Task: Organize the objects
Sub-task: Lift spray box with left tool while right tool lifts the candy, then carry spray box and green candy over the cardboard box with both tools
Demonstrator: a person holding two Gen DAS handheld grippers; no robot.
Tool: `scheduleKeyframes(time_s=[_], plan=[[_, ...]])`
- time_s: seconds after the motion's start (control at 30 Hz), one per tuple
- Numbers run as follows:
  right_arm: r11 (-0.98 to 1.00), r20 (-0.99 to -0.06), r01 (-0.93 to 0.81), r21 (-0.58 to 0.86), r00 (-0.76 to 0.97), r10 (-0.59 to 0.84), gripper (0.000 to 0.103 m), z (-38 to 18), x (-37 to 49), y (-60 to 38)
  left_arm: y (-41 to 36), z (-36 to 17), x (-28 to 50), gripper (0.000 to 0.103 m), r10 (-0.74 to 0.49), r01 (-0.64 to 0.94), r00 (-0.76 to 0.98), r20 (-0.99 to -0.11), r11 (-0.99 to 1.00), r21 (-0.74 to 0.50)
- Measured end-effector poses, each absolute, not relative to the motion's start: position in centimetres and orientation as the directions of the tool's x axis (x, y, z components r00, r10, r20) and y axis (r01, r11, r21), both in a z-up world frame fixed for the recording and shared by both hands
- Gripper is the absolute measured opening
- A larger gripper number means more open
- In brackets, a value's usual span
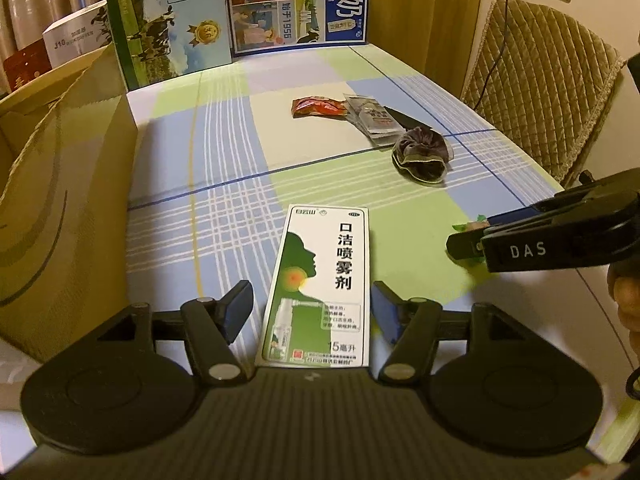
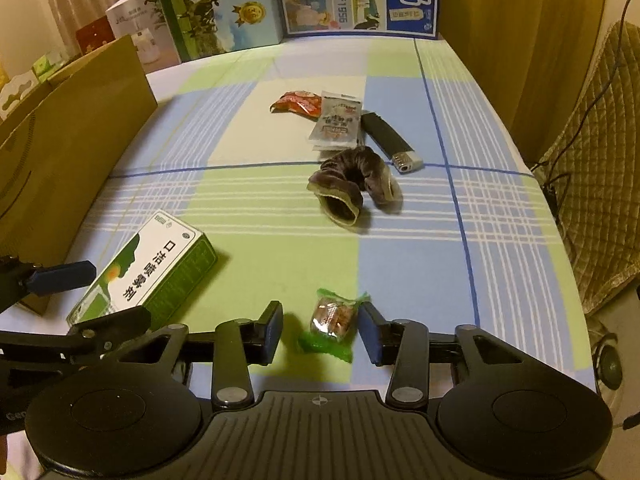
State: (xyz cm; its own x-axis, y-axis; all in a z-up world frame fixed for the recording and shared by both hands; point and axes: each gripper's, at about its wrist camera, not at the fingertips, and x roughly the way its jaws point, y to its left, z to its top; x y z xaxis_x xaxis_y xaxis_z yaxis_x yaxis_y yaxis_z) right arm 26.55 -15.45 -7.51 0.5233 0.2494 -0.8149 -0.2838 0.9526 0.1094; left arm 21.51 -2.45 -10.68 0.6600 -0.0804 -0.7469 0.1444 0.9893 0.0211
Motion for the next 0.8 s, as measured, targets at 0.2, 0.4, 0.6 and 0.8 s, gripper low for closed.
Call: scheduleKeyframes(time_s=[0.2, 0.4, 0.6, 0.8], plan=[[0.954, -0.822, -0.285, 0.088, 0.52, 0.232, 0.017, -7.4, 26.4, -15.2, -3.0, -11.0, 22.9, 0.06, -0.077, 0.16, 0.658, -0.749, 0.986, 0.04], [0.956, -0.819, -0.268, 0.117, 0.518, 0.246, 0.017, -7.3, 26.5, -15.4, -3.3, -11.8, 24.3, 0.052, -0.085, 0.182, 0.627, -0.774, 0.982, 0.04], [0.957, -0.81, -0.262, 0.125, 0.531, 0.251, 0.017, -6.9, 26.4, -15.4, -3.3, -11.9, 24.0, 0.05, -0.077, 0.182, 0.617, -0.783, 0.982, 0.046], [0.959, -0.773, -0.24, 0.148, 0.577, 0.264, 0.017, -5.5, 25.8, -16.0, -3.0, -10.7, 22.5, 0.05, -0.08, 0.164, 0.63, -0.772, 0.986, 0.032]])
